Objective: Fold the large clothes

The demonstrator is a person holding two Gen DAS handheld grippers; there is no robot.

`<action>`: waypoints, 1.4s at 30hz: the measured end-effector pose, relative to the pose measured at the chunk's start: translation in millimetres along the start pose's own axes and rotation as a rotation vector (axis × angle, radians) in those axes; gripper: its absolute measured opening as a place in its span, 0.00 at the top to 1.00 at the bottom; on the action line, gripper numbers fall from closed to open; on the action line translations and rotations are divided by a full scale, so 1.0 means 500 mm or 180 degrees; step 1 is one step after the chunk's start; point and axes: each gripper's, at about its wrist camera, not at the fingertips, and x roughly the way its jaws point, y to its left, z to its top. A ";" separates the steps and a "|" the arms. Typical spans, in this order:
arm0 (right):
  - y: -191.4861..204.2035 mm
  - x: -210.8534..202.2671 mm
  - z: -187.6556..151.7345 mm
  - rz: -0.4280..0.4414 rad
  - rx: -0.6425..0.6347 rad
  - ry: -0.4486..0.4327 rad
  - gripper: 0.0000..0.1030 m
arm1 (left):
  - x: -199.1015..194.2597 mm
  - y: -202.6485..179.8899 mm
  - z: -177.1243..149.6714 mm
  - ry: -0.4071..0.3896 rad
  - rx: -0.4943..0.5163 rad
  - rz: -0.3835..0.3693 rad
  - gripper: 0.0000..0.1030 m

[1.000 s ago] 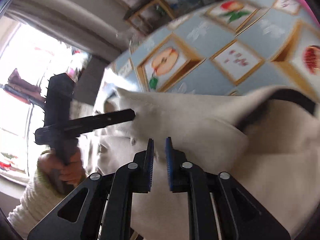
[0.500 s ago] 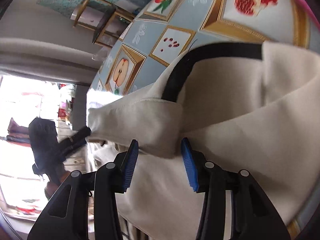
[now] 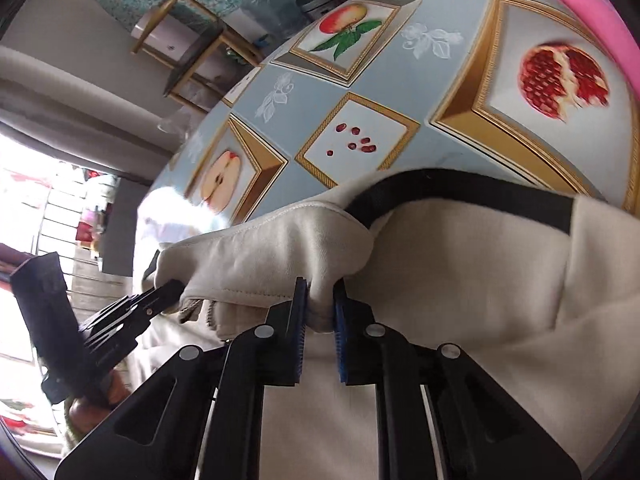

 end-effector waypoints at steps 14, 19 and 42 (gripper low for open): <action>0.024 -0.158 -0.085 -0.0505 -0.0634 -0.0243 0.80 | -0.045 0.028 -0.061 0.0360 0.0039 -0.0565 0.90; 0.110 -0.158 -0.085 -0.0275 -0.0936 -0.0400 0.80 | -0.034 0.011 -0.064 0.0370 0.0137 -0.0449 0.89; 0.214 0.024 -0.158 -0.0786 -0.1689 -0.0235 0.80 | -0.074 -0.055 -0.053 -0.0129 0.0418 -0.0346 0.87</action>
